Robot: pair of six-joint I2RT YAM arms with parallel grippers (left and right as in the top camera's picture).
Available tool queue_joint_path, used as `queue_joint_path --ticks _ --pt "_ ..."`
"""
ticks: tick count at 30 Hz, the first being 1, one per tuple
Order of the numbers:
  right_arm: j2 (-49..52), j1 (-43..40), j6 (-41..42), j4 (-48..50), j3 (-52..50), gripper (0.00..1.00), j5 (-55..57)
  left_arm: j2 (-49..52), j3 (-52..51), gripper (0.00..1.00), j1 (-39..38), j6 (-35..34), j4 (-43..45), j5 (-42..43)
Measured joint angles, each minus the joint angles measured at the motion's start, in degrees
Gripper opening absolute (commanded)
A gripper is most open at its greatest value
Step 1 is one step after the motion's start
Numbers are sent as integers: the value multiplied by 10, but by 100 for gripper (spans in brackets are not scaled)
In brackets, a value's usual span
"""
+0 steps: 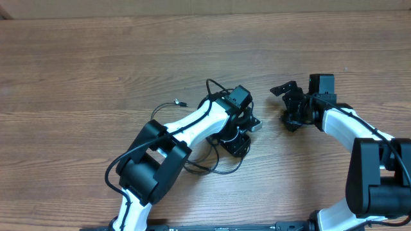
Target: Untangle cables
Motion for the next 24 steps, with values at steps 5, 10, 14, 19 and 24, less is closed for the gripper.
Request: queue_joint_path --ticks 5,10,14,19,24 --pt "0 0 0 0 0 100 0 0 -5 40 0 -15 0 9" --pt "0 0 0 0 0 100 0 0 -9 45 0 -19 2 24" --pt "0 0 0 0 0 100 0 0 -11 46 0 -20 -2 44" --pt "0 0 0 0 0 100 0 0 -20 44 0 -21 -5 83" --pt "0 0 0 0 0 100 0 0 -21 49 0 -21 -5 105"
